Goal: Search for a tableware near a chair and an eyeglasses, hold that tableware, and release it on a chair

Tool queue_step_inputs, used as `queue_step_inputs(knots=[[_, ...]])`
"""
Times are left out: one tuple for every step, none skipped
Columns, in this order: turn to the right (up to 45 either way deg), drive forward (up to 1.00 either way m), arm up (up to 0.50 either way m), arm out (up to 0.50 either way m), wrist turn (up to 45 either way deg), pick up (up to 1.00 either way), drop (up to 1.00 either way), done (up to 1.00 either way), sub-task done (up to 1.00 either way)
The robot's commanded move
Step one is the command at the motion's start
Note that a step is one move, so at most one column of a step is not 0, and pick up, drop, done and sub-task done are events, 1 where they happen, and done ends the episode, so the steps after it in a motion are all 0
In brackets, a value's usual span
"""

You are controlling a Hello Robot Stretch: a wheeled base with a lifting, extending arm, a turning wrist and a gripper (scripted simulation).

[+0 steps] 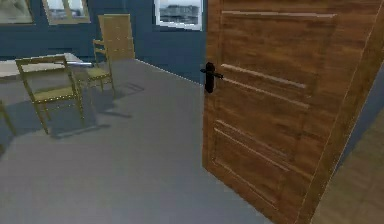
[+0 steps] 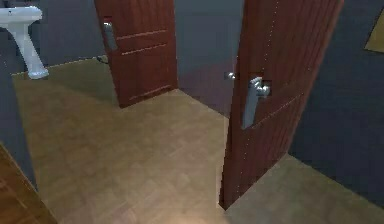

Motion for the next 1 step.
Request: queue_step_inputs(knots=[[-39.0, 0.00, 0.00, 0.00, 0.0, 0.00, 0.00, 0.00, 0.00]])
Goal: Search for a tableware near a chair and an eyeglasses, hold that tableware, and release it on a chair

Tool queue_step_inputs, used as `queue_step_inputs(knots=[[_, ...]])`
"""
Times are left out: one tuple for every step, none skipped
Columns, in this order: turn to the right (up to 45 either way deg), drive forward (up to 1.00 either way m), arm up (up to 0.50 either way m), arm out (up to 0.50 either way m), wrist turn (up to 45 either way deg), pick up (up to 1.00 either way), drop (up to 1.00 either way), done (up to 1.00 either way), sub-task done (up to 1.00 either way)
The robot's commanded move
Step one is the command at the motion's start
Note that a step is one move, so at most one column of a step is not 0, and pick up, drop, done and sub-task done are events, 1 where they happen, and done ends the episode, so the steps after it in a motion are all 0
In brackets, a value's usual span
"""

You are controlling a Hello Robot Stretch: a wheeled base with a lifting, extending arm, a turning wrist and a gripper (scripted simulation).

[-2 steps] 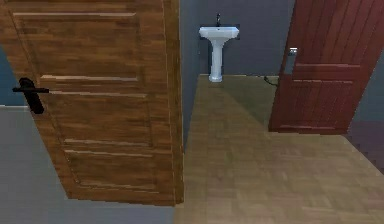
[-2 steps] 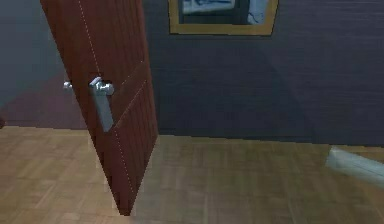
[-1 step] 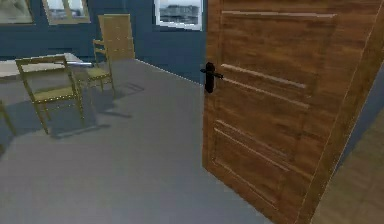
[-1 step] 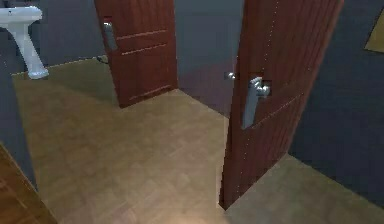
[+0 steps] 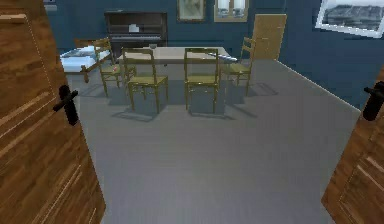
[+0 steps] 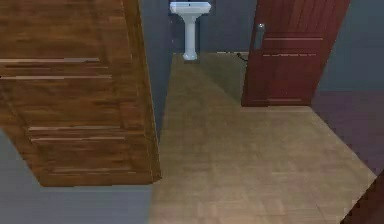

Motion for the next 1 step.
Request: queue_step_inputs(knots=[[0.0, 1.00, 0.00, 0.00, 0.0, 0.00, 0.00, 0.00, 0.00]])
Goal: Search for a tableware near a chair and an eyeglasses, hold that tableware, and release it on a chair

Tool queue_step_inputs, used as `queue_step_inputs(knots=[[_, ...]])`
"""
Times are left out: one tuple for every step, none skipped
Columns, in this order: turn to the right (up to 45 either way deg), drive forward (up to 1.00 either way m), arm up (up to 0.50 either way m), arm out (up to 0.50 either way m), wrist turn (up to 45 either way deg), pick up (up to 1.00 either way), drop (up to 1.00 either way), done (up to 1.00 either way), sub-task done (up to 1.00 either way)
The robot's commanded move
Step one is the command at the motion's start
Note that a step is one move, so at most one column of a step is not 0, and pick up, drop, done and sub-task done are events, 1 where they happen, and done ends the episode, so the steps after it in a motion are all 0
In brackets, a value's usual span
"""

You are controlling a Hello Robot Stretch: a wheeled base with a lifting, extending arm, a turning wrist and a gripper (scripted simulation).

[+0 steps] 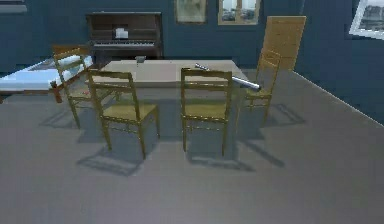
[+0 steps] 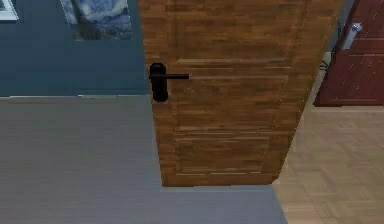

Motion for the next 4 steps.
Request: queue_step_inputs(knots=[[-6.0, 0.00, 0.00, 0.00, 0.0, 0.00, 0.00, 0.00, 0.00], [0.0, 0.30, 0.00, 0.00, 0.0, 0.00, 0.00, 0.00, 0.00], [-42.0, 0.00, 0.00, 0.00, 0.0, 0.00, 0.00, 0.00, 0.00], [0.0, 1.00, 0.00, 0.00, 0.0, 0.00, 0.00, 0.00, 0.00]])
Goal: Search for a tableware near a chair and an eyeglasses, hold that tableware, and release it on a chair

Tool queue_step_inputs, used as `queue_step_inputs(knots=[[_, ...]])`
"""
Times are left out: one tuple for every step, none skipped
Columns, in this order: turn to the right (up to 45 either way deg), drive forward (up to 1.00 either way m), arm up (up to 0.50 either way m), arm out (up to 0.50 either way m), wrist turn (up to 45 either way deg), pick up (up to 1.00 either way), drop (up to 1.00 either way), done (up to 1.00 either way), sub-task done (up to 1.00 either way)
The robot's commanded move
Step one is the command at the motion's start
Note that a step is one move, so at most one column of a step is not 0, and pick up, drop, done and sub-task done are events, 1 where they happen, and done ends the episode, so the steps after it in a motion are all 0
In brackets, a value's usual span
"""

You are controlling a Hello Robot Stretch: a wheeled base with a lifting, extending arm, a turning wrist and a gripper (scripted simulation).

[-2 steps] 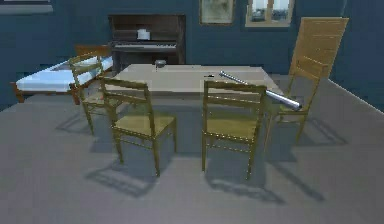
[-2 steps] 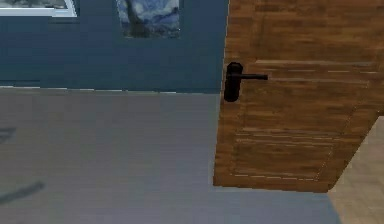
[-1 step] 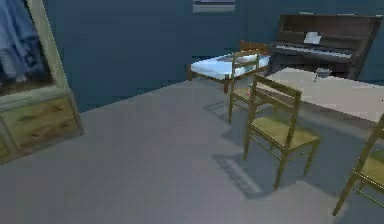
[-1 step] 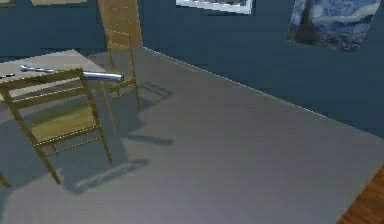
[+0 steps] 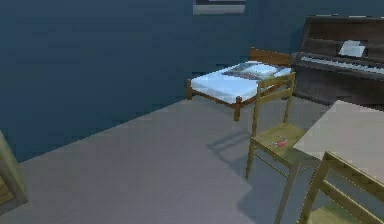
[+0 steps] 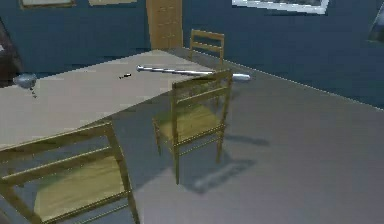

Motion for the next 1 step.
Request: queue_step_inputs(knots=[[-9.0, 0.00, 0.00, 0.00, 0.0, 0.00, 0.00, 0.00, 0.00]])
